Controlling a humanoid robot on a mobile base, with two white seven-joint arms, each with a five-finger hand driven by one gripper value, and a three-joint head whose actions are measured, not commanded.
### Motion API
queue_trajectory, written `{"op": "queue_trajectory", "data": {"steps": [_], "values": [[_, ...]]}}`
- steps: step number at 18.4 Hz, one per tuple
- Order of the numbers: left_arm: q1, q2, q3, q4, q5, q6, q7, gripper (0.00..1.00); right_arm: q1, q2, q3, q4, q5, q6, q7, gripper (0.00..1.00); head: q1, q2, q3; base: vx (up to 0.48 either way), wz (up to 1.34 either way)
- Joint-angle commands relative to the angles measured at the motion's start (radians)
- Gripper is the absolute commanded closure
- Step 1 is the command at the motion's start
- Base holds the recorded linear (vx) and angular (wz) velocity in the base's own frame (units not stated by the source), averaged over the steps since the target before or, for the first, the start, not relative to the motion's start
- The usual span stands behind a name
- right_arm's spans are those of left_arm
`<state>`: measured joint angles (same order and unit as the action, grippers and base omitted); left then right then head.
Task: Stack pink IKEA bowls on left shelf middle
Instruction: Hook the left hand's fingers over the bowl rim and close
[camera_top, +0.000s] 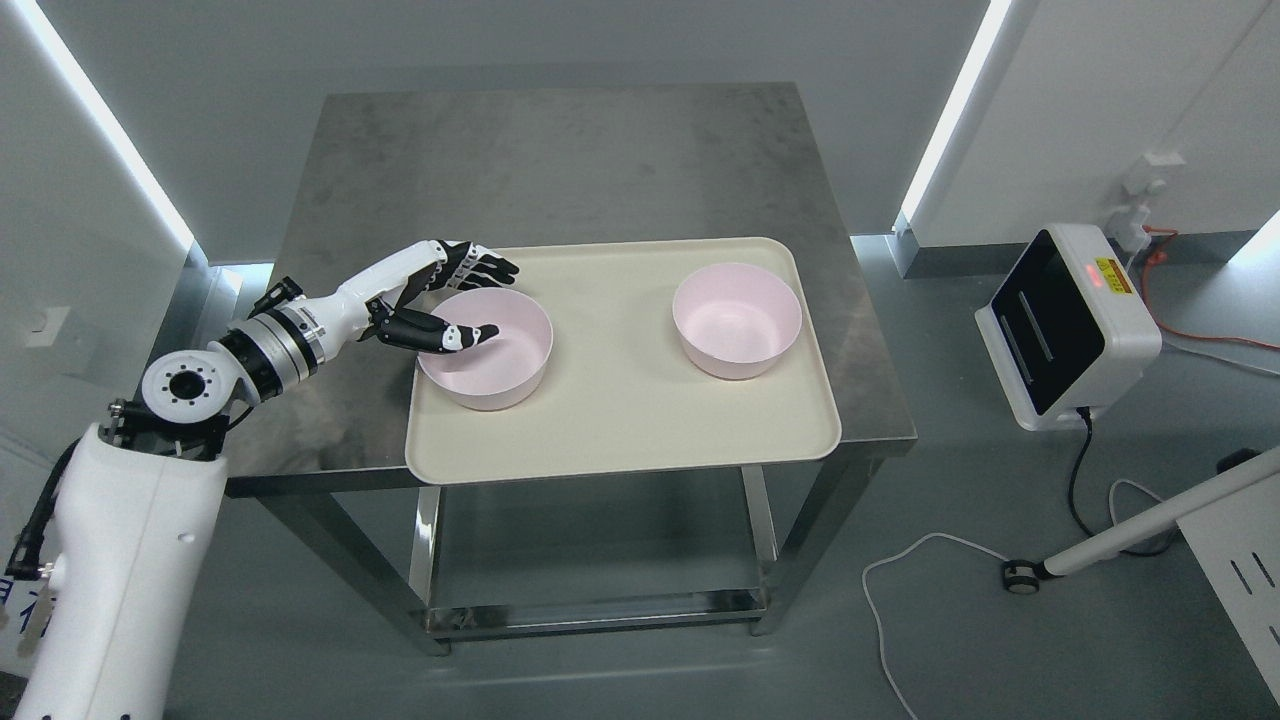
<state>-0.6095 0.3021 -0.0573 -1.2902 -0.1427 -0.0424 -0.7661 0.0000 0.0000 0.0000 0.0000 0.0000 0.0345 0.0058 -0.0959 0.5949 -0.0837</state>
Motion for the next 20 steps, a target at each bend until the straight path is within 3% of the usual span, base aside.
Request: {"op": "queue_trajectory", "data": {"steps": [1,3,10,15,20], "values": [[0.001,-0.006,0.007,-0.004,-0.005,-0.025,-0.002,0.57,0.029,-0.017,-0.011,-0.034,0.000,0.001,0.000,0.00,0.0000,0.000,0.000,0.000,0.00],[0.002,-0.003,0.004,0.000,-0.021,-0.053,-0.002,0.63,0.029,-0.017,-0.011,-0.034,0.000,0.001,0.000,0.00,0.0000,0.000,0.000,0.000,0.00],[0.001,-0.015,-0.021,0.039,-0.153,-0.174,-0.001,0.64,0.029,-0.017,-0.011,-0.034,0.000,0.001,0.000,0.00,0.0000,0.000,0.000,0.000,0.00],[-0.001,-0.037,-0.004,0.039,-0.159,-0.220,0.005,0.86,0.029,-0.017,-0.011,-0.034,0.000,0.001,0.000,0.00,0.0000,0.000,0.000,0.000,0.00],[-0.001,-0.047,-0.004,0.039,-0.161,-0.226,0.008,0.92,0.029,-0.017,-0.012,-0.034,0.000,-0.001,0.000,0.00,0.0000,0.000,0.000,0.000,0.00]]}}
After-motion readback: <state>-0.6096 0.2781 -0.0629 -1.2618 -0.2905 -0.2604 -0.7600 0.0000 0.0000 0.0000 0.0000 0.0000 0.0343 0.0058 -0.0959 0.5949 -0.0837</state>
